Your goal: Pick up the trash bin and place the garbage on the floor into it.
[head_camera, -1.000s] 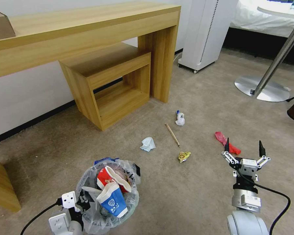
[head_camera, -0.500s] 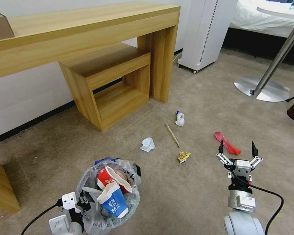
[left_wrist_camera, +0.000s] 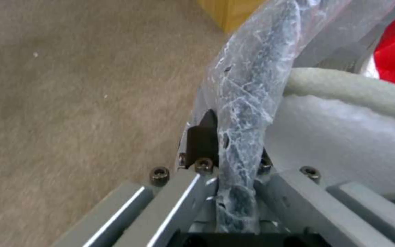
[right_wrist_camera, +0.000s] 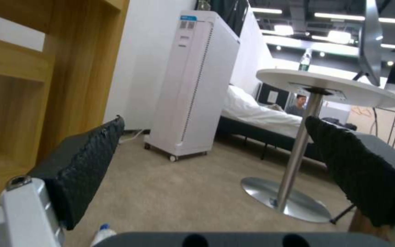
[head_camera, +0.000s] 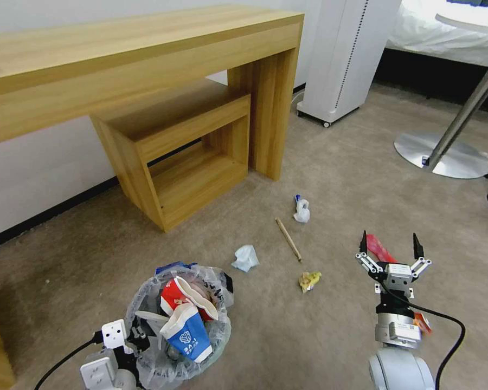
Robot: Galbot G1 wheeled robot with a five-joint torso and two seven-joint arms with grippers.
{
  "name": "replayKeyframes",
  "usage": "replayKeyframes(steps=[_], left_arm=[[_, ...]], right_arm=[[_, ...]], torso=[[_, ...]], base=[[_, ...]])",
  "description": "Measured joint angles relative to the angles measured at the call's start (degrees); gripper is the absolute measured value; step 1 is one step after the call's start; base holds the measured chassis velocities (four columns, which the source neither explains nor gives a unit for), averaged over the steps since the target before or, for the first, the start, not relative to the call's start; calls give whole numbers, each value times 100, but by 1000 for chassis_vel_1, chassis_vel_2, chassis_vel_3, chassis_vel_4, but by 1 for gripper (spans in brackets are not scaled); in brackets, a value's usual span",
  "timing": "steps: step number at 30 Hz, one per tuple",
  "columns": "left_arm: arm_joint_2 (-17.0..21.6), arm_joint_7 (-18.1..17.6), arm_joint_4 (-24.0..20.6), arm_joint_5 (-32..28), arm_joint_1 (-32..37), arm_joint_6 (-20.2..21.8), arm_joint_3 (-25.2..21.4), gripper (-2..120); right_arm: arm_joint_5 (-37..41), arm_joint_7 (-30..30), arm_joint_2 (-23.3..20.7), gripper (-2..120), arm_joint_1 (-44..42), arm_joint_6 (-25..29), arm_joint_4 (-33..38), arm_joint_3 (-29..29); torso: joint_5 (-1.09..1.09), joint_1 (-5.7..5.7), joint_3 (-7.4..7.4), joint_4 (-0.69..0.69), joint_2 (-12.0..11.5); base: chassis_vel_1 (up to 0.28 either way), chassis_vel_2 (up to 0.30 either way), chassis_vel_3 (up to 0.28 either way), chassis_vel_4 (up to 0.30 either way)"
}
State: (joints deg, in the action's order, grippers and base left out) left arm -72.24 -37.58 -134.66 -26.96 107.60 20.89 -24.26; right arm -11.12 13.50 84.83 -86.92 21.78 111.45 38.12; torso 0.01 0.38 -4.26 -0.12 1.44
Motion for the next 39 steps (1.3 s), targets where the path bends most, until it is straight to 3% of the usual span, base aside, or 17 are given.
replayKeyframes(steps=[11,15,18,19,22,23,26,27,30,35,39], left_arm=[[4,-34,-38,-33,34,-4,-67,0],[11,-51,-90,-53,76,-4,-87,0],[6,-52,-162,-46,135,-4,-126,0],[6,-52,-162,-46,135,-4,-126,0],[-43,-44,-220,-5,202,-5,-149,0],[-43,-44,-220,-5,202,-5,-149,0],[-90,-42,-275,14,256,-5,-215,0],[-90,-42,-275,14,256,-5,-215,0],[-136,28,-307,35,299,-5,-271,0],[-220,71,-314,98,305,-5,-280,0],[-321,76,-286,157,304,-3,-293,0]], right_arm=[[185,12,-260,100,116,-18,24,12],[604,60,-661,100,187,-319,85,-140],[1383,66,-1264,100,302,-766,104,-310],[1383,66,-1264,100,302,-766,104,-310],[2326,-9,-2283,100,374,-1281,101,-671],[2326,-9,-2283,100,374,-1281,101,-671],[3192,-81,-2946,100,566,-1667,35,-1008],[3192,-81,-2946,100,566,-1667,35,-1008],[4301,-74,-3294,100,930,-2215,6,-1504],[5147,153,-3471,100,1248,-2801,-4,-2021],[6211,599,-3759,100,1879,-3720,-205,-2748]], torso=[[0,-1,2,0,0],[0,-2,1,0,0],[2,-1,1,-1,0],[2,-1,1,-1,0],[-1,-2,2,-1,0],[-1,-2,2,-1,0],[1,-1,1,-1,1],[1,-1,1,-1,1],[0,-1,1,0,0],[1,-1,1,0,0],[1,-1,1,0,1]], base=[[-39,40,38,-25],[0,0,0,0],[0,0,0,0],[0,0,0,0],[0,0,0,0],[0,0,0,0],[0,0,0,0],[0,0,0,0],[0,0,0,0],[0,0,0,0],[0,0,0,0]])
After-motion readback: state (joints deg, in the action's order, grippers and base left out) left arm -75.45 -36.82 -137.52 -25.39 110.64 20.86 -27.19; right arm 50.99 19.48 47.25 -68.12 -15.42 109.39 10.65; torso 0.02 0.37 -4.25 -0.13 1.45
